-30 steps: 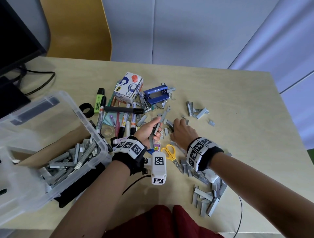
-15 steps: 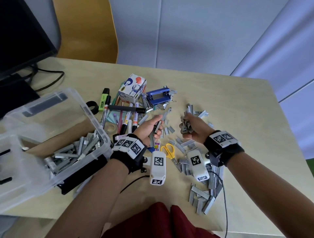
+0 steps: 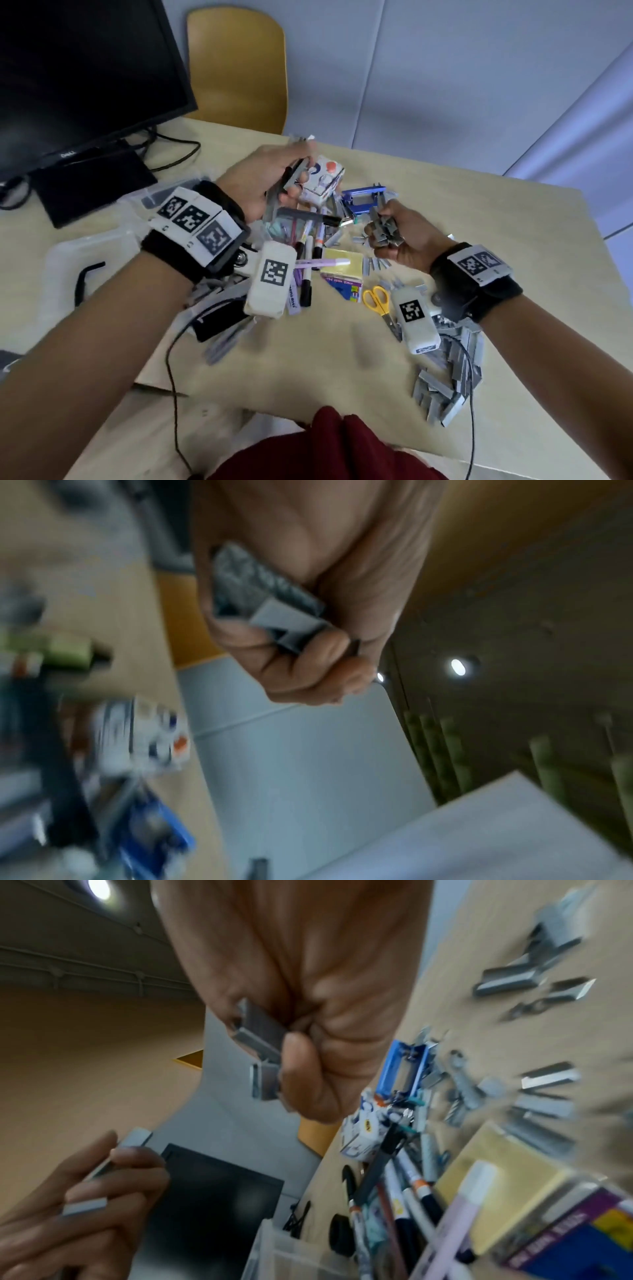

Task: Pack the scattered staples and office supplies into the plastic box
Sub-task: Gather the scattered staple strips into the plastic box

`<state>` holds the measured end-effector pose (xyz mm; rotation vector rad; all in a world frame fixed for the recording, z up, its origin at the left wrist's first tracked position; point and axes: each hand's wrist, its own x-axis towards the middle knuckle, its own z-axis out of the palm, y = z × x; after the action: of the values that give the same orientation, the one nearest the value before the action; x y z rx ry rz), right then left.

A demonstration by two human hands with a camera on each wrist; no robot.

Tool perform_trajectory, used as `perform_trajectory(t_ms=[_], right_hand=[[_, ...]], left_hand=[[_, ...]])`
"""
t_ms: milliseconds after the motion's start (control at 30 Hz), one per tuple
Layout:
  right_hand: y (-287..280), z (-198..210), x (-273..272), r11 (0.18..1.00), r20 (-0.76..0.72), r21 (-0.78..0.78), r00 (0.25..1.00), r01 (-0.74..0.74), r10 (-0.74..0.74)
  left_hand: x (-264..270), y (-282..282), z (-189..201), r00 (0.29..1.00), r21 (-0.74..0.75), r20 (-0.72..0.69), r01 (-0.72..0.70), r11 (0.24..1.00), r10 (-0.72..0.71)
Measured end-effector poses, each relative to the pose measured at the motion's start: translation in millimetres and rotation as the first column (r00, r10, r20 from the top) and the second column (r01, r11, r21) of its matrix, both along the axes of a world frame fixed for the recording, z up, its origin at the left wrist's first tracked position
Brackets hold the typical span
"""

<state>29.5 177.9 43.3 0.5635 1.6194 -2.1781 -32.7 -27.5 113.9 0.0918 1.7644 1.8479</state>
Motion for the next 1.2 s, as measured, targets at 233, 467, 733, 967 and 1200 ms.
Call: perform_trajectory(t_ms=[233, 467, 733, 967, 1200], right_hand=[[-73.7, 25.5, -15.5, 0.997, -0.05, 0.016, 0.996, -0.075, 0.076], [-126.5, 36.2, -22.5, 0.99, -0.07, 0.101, 0.992, -0.094, 0.102], [-146.3, 27.3, -22.8, 0.97, -0.041, 0.216, 0.992, -0.108, 0.12], [-169.8, 31.8, -19.5, 0.695, -0.056, 0.66, 0.904, -0.285, 0.424], [-218.3, 22.0, -27.2, 0.325, 0.019, 0.85, 0.642, -0.414, 0.767]], left_hand=[[-10.6, -77.8, 4.0, 0.929, -0.604, -0.118, 0.212, 0.768, -0.35], [-3.4, -86.5, -32.9, 0.746, -0.777, 0.145, 0.493, 0.392, -0.65], [-11.7, -88.9, -37.5, 0.676, -0.793, 0.234, 0.548, 0.266, -0.699], [-46.6, -109.4, -9.9, 0.815, -0.627, 0.143, 0.514, 0.585, -0.562], [-90.9, -133.9, 2.0, 0.853, -0.876, -0.155, 0.115, 0.468, -0.499]])
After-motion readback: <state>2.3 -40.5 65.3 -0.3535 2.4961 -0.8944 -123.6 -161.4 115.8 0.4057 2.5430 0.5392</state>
